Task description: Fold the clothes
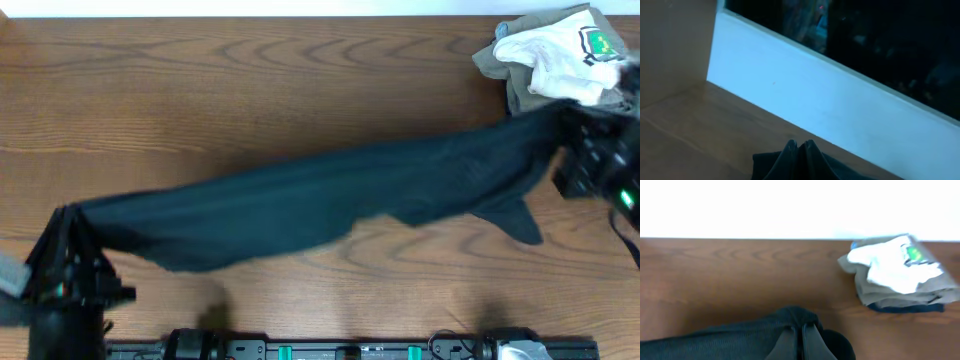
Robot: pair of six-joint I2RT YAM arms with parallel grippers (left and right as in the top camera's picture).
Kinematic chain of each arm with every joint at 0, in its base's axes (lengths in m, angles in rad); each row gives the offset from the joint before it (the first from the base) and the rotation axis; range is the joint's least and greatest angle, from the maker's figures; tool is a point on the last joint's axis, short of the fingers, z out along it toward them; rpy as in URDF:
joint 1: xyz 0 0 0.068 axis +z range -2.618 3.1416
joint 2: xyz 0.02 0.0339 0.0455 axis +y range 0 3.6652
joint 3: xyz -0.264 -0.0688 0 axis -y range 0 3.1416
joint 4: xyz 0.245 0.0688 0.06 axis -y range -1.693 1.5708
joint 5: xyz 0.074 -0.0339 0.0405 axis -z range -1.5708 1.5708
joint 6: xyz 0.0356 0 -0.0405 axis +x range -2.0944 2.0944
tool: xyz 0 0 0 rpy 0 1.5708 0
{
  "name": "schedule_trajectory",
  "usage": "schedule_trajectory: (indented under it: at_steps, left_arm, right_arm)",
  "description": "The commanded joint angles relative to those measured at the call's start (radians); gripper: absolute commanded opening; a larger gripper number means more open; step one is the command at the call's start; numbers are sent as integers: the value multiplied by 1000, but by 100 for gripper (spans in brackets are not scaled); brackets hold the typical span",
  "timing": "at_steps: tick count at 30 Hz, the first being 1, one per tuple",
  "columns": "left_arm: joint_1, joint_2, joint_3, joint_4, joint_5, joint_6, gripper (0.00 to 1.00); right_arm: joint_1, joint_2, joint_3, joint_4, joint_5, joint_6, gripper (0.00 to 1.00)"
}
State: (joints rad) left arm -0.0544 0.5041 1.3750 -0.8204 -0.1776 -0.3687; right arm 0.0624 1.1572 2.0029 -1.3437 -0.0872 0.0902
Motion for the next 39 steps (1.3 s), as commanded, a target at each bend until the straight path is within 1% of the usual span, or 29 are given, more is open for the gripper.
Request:
schedule_trajectory:
  at_steps: [1, 7, 11, 13, 20, 24, 31, 39]
  left_arm:
    - [3, -5, 45, -21, 3, 10, 6]
    - [3, 17, 42, -47, -9, 21, 6]
    - [3, 81, 25, -59, -95, 21, 6]
    - [3, 134, 16, -62, -106, 21, 6]
    - [3, 401, 10, -55, -112, 21, 6]
    - [3, 566, 10, -21, -155, 21, 6]
    - [3, 866, 10, 150, -158, 21, 6]
    - [3, 1154, 10, 468, -158, 30, 6]
  right_arm:
    - [-24, -22, 59, -25, 111, -21, 1]
    - [-24, -9, 82, -12, 120, -9, 1]
    - [-24, 56, 82, -2, 97, -5, 1]
    - [-24, 104, 82, -6, 79, -6, 1]
    - [-22, 310, 82, -1, 11, -22, 1]
    - [-22, 438, 82, 24, -23, -29, 1]
    - [-18, 673, 82, 189, -106, -45, 1]
    - [20, 937, 82, 452, -138, -45, 1]
